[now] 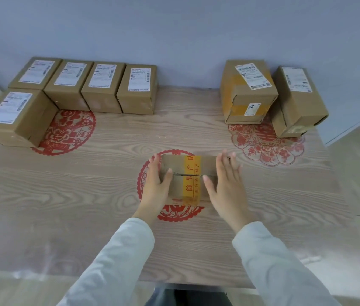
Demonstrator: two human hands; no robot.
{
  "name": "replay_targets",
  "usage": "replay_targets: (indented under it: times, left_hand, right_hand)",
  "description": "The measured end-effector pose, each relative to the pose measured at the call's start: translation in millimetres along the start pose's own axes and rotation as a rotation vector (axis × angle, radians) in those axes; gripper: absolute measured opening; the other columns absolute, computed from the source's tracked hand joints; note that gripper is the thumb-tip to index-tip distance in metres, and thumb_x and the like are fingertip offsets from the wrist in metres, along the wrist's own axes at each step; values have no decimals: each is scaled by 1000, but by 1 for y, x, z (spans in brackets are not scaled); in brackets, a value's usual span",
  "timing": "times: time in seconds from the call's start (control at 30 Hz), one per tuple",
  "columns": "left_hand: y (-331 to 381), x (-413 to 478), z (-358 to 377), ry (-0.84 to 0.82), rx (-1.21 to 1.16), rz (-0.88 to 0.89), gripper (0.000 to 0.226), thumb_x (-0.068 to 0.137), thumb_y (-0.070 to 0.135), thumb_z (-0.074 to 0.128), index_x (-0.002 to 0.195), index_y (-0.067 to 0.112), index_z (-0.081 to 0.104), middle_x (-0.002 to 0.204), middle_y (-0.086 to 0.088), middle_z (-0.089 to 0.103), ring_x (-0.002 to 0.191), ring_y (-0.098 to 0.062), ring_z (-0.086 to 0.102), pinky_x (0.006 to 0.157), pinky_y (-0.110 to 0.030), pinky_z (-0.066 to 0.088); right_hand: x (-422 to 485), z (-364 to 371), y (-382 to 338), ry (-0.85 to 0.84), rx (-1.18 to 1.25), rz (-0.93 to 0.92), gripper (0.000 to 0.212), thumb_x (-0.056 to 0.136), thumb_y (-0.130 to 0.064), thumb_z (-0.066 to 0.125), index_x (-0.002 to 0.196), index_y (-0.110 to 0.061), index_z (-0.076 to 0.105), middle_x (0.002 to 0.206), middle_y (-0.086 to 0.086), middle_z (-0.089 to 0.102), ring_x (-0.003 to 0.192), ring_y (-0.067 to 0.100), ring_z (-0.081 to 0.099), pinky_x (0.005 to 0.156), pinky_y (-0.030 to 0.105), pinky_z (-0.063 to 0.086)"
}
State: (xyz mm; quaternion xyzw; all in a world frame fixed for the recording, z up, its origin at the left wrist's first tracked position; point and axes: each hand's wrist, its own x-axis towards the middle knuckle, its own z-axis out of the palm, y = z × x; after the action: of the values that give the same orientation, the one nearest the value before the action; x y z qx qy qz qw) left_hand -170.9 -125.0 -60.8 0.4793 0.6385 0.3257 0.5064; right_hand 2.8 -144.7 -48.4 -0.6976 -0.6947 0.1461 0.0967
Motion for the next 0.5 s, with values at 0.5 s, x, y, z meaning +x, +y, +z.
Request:
replay_targets:
  times: [0.5]
  left_hand:
    - [-5, 11, 10, 50, -68, 33, 52, 100, 15, 44, 147, 29, 27, 127, 27, 40, 104, 27, 43, 85, 1, 38]
  right_hand:
    - [32, 36, 0, 14, -146, -208, 62, 97, -43, 7, 148, -8, -2, 158, 5, -8, 147, 18, -8, 118, 37, -6]
